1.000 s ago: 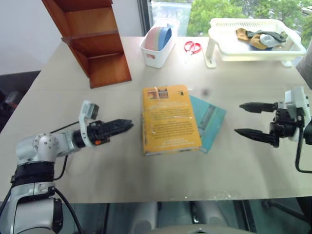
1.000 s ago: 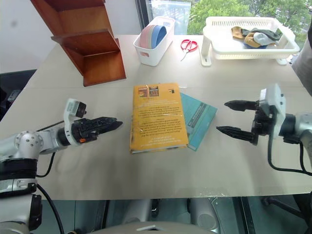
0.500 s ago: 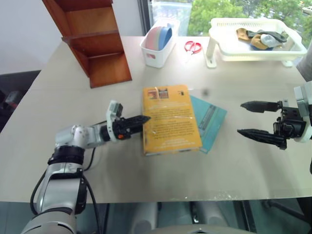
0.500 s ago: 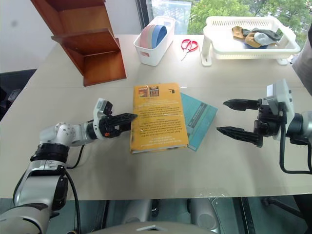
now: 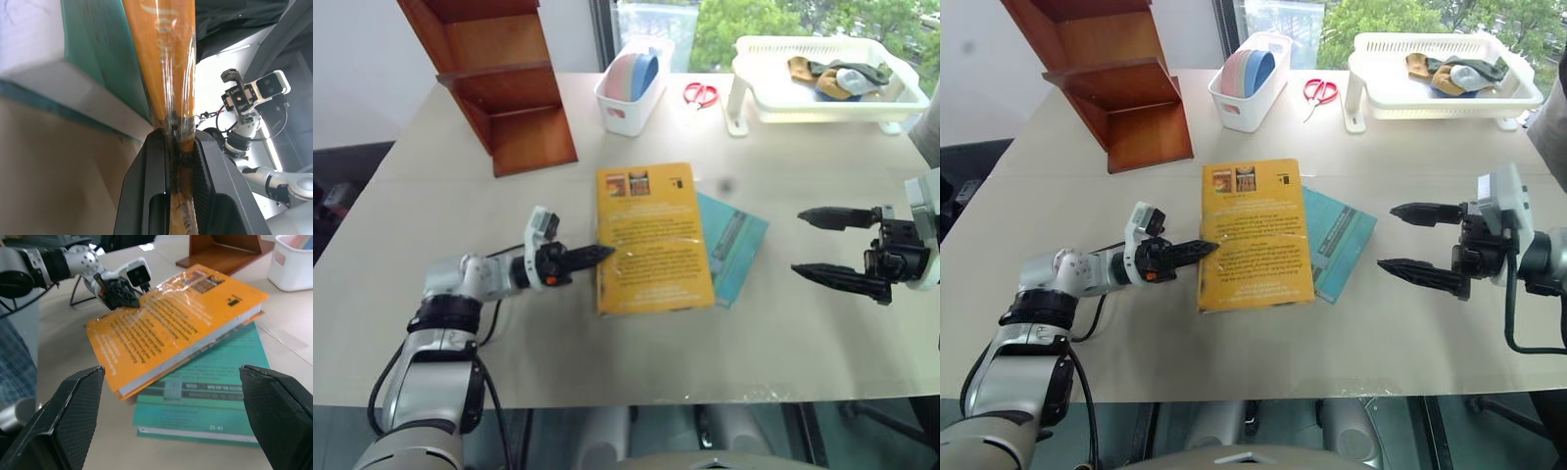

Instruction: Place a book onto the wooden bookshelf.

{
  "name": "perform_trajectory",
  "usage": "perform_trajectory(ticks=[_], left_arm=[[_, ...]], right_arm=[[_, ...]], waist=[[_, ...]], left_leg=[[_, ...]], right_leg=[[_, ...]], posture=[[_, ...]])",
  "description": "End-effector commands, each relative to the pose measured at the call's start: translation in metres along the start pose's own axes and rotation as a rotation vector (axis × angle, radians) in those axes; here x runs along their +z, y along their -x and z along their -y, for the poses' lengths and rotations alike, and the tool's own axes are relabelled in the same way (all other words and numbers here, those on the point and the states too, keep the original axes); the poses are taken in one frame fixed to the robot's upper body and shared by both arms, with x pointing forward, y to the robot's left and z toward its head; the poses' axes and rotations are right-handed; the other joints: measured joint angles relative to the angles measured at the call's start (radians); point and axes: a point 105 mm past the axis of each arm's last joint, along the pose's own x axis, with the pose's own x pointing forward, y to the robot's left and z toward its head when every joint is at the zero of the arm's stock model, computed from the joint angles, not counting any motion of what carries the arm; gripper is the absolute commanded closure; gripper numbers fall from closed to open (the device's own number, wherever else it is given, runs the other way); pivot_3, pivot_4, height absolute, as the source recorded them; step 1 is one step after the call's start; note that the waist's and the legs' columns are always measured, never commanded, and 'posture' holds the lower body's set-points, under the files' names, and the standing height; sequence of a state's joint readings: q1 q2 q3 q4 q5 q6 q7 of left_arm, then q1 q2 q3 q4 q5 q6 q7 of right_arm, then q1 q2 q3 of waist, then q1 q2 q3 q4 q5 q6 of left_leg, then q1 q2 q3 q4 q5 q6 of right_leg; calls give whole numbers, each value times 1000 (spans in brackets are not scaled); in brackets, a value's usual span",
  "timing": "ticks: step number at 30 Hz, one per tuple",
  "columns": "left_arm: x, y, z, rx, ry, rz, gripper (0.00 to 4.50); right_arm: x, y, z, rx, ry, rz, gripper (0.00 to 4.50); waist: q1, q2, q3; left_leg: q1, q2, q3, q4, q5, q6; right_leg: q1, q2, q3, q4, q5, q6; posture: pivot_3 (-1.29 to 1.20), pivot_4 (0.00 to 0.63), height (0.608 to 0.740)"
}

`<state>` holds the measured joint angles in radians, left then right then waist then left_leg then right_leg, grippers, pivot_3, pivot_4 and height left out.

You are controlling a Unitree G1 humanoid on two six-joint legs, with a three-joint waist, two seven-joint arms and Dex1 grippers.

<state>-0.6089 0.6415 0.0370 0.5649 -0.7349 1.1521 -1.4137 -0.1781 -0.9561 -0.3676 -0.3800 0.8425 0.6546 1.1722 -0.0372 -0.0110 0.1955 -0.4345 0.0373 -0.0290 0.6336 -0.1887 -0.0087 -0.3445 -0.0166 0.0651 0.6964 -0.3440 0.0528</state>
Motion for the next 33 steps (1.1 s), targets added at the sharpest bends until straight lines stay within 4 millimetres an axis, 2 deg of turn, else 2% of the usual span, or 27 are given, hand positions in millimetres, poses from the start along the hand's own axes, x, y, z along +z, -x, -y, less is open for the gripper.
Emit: perform_trajectory(ticks=[1,7,8,9,12,14,16,18,21,27,30,33], left_arm=[[14,1,28,-43,-136,18,4384],[37,-3,82,-50,-413,-13,4384],[45,-3,90,-21,-486,-6,4384],[65,-3,102,38,-596,30,4384],[106,-3,143,136,-909,121,4384],[128,-10,185,167,-1155,157,4384],[142,-20,231,147,-1361,183,4384],[149,-30,261,169,-1534,163,4384],[159,-40,272,321,-1782,44,4384],[178,-46,265,685,-2160,-268,4384],[193,-43,268,827,-2253,-312,4384],[207,-30,266,925,-2215,-309,4384]], right_arm=[[18,5,2,7,60,68,0],[37,19,21,5,14,224,0],[41,22,23,13,-1,254,0],[47,28,30,13,-21,314,0],[60,44,49,-11,-47,468,0],[70,57,62,-28,-68,588,0],[77,67,70,-30,-84,678,0],[82,75,75,-13,-103,759,0],[86,84,83,-9,-119,843,0],[86,89,93,-6,-110,900,0],[89,92,92,12,-100,934,0],[91,96,90,49,-131,971,0]], waist=[[0,0,0],[1,-1,1],[1,-1,1],[2,-1,1],[3,-6,5],[2,-8,6],[3,-8,7],[5,-8,7],[4,-4,8],[0,0,11],[-3,1,12],[-4,1,11]], left_leg=[[0,0,0,0,0,0],[0,0,0,0,0,0],[0,0,0,0,0,0],[0,0,0,0,0,0],[0,0,-1,1,0,0],[0,0,0,1,0,0],[-2,0,0,1,0,0],[-4,-1,1,1,1,-1],[-5,-1,5,-1,3,-4],[-2,-2,7,-1,0,0],[-3,-2,8,0,0,0],[-7,-2,9,0,0,0]], right_leg=[[0,0,0,0,0,0],[0,0,0,0,0,0],[0,0,0,0,0,0],[0,0,0,0,0,0],[0,0,-1,0,0,0],[1,0,-1,0,0,0],[-1,0,-1,-2,0,0],[-1,0,-2,-3,0,0],[-2,0,-2,-6,0,0],[-2,1,0,-1,0,0],[-4,2,2,0,0,0],[-9,2,3,1,0,0]], posture=[[0,150,740],[0,150,740],[0,150,740],[0,150,740],[0,150,740],[0,150,740],[0,150,740],[0,150,740],[0,150,740],[0,150,740],[0,150,740],[0,150,740]])
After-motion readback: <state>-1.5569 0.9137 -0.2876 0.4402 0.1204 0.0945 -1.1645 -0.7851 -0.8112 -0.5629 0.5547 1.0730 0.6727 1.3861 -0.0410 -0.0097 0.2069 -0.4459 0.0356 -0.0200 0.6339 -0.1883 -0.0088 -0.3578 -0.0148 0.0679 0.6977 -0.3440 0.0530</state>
